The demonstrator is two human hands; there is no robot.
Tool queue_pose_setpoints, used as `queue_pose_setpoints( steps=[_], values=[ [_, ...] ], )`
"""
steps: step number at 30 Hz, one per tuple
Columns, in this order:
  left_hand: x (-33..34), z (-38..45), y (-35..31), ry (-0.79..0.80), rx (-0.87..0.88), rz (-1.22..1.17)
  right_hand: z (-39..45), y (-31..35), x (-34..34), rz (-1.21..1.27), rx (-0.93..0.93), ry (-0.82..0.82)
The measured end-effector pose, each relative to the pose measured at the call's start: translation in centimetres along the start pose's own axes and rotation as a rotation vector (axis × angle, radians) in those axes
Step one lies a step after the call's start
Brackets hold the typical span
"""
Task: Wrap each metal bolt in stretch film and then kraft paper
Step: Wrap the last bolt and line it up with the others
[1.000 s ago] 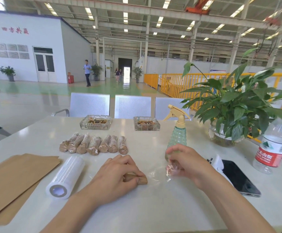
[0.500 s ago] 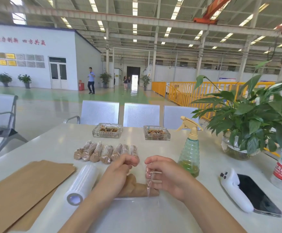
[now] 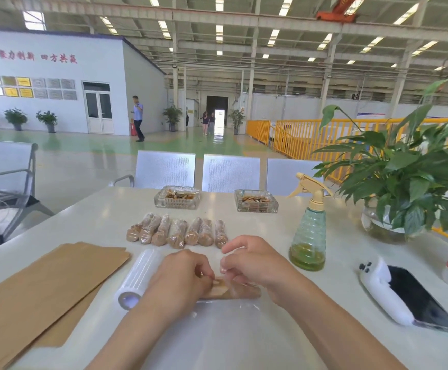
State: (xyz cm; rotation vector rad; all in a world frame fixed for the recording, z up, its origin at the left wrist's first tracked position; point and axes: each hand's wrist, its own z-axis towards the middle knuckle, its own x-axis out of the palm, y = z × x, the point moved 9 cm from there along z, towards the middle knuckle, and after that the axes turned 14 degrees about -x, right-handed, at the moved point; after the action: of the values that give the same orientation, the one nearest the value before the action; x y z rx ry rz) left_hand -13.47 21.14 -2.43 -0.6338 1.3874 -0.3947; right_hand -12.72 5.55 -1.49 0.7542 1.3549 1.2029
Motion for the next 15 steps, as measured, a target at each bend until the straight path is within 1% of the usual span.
queue_pose_setpoints(
  steps=[4,7,9,12,14,15],
  values=[
    [1.0,0.1,0.2,0.046,-0.030,-0.012,0.2,-0.6,1.7,-0.145,0.051,0.066],
    [0.8,0.1,0.3,0.125,-0.046,-0.046,-0.1,-0.5,1.8,-0.101,0.048,0.165],
    [0.6,0.2,0.2,0.189,-0.060,-0.089,-0.3,-0.4,1.6,-0.123,0.001,0.173],
    [0.8,-0.1,0.3,0.254,-0.072,-0.164,-0.3,0.0,1.6,-0.352,-0.118,0.135],
    [1.2,-0.3,0.4,0.270,-0.066,-0.141,-0.3,0.4,2.1,-0.467,-0.214,0.120],
    [1.3,-0.3,0.4,0.256,-0.057,-0.109,-0.4,0.4,2.2,-0.470,-0.243,0.115]
  ],
)
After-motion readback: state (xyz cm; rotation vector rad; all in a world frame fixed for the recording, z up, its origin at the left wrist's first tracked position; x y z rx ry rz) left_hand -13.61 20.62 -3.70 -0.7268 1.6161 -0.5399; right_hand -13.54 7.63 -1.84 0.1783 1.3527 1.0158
